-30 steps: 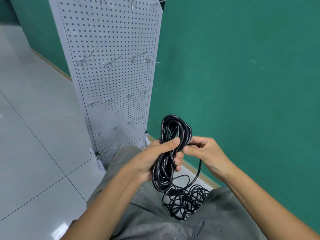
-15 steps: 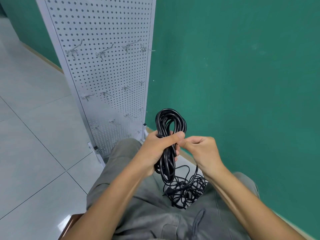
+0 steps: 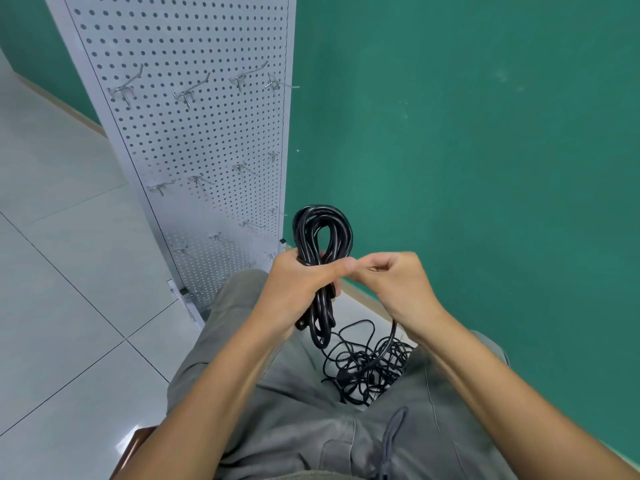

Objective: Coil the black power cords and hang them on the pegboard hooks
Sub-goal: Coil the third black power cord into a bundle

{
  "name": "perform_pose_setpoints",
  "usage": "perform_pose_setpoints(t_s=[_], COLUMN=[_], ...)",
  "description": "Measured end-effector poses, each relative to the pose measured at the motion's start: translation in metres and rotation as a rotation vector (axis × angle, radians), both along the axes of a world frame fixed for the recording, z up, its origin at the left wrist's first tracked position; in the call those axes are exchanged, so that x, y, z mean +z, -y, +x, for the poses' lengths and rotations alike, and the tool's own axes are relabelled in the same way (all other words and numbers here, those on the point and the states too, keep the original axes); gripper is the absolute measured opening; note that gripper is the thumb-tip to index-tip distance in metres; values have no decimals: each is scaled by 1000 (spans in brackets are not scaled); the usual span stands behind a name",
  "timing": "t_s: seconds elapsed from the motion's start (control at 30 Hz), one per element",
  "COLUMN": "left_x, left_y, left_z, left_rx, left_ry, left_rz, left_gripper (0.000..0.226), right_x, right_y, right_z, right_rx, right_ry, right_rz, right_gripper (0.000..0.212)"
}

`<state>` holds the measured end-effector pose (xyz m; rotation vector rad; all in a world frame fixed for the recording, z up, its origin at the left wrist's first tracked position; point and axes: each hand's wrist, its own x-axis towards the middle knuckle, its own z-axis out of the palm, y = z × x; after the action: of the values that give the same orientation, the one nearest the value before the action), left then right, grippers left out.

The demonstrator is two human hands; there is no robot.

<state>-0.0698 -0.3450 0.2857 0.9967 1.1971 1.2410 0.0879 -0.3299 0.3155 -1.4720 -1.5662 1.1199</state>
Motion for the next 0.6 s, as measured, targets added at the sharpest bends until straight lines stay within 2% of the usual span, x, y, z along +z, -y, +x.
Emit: perform_pose_setpoints(t_s=[0.17, 0.3, 0.4, 0.53, 0.6], left_x=[-3, -9, -21, -31, -36], left_y=[-6, -8, -13, -12, -13], left_z=[-11, -10, -21, -13, -6], left_rx=[141, 173, 174, -11, -71], left_ry=[116, 38, -97, -386, -479], left_rz=[-76, -72, -43, -52, -50], left_gripper=[33, 34, 55, 72, 81], right_x=[14, 34, 52, 69, 80], right_y=[7, 16, 18, 21, 20], right_z=[29, 40, 49, 44, 36], right_rx=[109, 143, 177, 353, 412], right_ry=[86, 165, 222, 559, 651], right_rz=[14, 2, 15, 181, 247], right_gripper=[23, 17, 14, 14, 12])
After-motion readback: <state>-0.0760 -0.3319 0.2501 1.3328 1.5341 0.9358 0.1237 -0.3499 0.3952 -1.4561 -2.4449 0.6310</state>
